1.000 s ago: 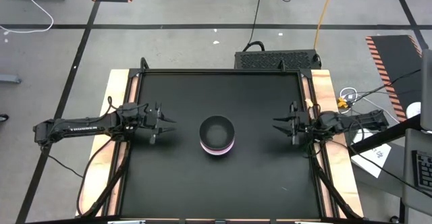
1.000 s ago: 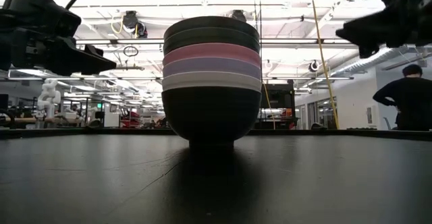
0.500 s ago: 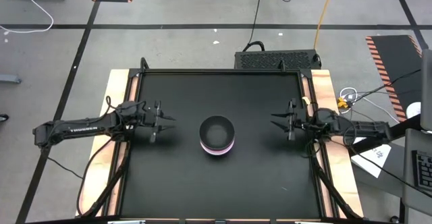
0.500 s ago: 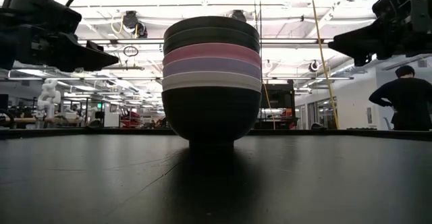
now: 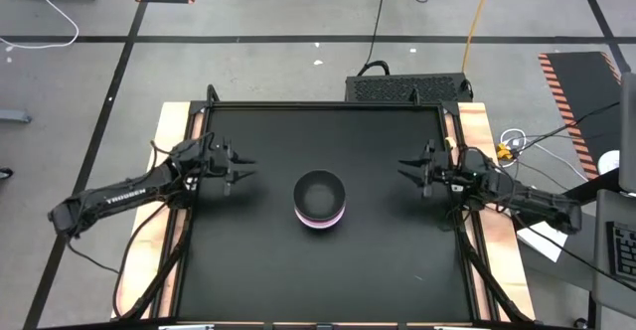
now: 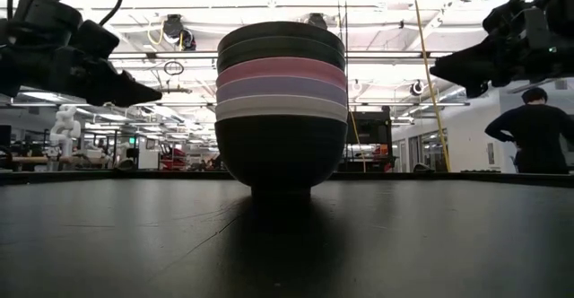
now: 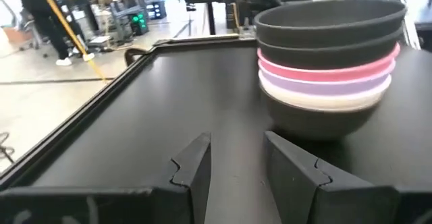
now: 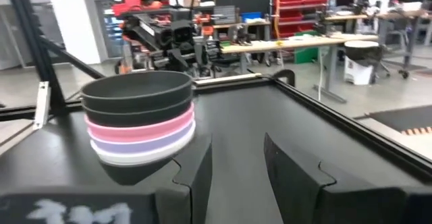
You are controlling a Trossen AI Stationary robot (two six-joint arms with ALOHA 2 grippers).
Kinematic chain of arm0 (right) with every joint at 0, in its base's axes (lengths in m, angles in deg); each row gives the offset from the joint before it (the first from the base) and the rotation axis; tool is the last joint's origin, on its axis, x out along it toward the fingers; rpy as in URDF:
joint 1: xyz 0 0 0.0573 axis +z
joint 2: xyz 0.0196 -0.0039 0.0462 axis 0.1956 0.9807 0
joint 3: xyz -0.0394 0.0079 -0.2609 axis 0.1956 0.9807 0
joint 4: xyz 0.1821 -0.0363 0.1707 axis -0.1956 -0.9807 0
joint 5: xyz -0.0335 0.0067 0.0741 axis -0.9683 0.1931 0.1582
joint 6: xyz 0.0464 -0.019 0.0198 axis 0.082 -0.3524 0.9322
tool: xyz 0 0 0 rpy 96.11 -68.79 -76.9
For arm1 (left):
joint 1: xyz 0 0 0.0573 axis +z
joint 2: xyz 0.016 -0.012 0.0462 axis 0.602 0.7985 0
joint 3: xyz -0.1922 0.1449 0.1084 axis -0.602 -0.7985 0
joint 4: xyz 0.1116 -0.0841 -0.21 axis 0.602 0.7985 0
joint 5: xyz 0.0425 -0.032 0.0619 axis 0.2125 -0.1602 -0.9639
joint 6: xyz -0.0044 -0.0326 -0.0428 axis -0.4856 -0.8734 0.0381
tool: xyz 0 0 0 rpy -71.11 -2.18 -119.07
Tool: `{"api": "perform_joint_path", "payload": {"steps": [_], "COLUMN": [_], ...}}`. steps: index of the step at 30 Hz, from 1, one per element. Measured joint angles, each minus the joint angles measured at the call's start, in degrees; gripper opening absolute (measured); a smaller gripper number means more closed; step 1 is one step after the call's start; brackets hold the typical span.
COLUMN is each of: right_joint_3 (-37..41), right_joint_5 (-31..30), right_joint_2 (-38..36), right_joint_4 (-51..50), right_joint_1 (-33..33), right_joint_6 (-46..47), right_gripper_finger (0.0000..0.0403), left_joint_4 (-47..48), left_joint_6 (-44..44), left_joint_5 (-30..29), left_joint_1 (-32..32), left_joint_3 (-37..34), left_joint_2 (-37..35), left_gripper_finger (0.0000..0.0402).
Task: Nest bowls inside each other
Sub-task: Return to Home Position
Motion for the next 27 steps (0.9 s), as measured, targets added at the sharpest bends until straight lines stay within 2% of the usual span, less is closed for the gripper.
{"api": "perform_joint_path", "payload": {"steps": [3, 9, 17, 23, 25, 27], "right_joint_3": [0.0, 0.1, 2.0, 2.6, 2.6, 2.6], "right_joint_5": [0.6, 11.0, 10.5, 1.5, 0.1, -0.1], "right_joint_2": [0.5, 1.0, 1.0, 1.1, 1.1, 1.2], "right_joint_4": [0.0, 2.6, 3.5, 5.5, 5.3, 5.3], "right_joint_1": [-1.1, -0.6, 2.5, 6.0, 6.6, 6.8], "right_joint_6": [0.1, 1.6, 4.1, 2.4, 1.8, 1.7], "right_gripper_finger": [0.0125, 0.0125, 0.0125, 0.0125, 0.0125, 0.0125], "left_joint_4": [-1.1, -0.9, 0.0, -4.8, -4.8, -3.8], "left_joint_6": [-3.3, -7.5, -6.0, -9.1, -9.8, -9.4], "left_joint_5": [1.1, 2.0, 2.8, -12.3, -17.7, -20.3], "left_joint_1": [2.6, 4.1, -2.3, -8.9, -10.1, -10.6], "left_joint_3": [0.0, 0.0, 0.0, 0.0, 0.0, 0.0], "left_joint_2": [0.0, -0.1, -0.1, -0.1, -0.1, -0.1], "left_gripper_finger": [0.0136, 0.0136, 0.0136, 0.0136, 0.0136, 0.0136]}}
